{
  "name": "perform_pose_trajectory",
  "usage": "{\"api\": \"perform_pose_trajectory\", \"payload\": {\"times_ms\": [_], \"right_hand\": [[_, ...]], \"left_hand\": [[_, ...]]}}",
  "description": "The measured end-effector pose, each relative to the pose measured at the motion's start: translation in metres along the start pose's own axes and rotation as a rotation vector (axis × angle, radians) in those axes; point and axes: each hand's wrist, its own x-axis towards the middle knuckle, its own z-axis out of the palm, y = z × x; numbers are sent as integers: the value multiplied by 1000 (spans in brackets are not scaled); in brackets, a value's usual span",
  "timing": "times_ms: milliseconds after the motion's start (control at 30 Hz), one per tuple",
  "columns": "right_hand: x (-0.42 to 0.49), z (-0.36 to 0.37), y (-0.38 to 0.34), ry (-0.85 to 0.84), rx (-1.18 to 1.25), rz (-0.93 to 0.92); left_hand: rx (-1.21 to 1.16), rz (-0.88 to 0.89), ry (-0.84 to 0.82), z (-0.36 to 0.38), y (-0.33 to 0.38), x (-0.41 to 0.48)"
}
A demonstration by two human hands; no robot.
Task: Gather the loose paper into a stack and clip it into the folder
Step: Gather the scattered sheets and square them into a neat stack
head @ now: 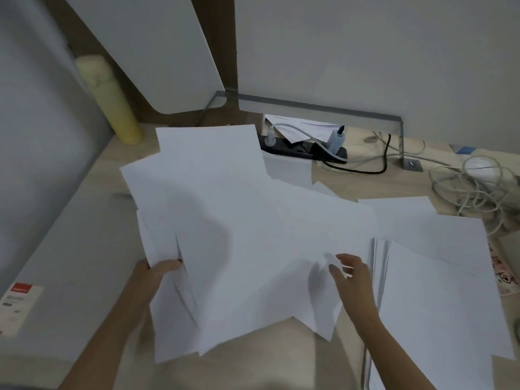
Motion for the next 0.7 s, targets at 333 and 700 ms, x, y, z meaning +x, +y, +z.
{"api": "perform_pose_trajectory", "payload": {"times_ms": [333, 700], "right_hand": [[6, 46, 0, -271, -509, -49], [-9, 51, 0, -333, -224, -87]], "left_hand": [[-130, -210, -25, -22, -46, 13], [-118, -45, 10, 2, -39, 12]]}}
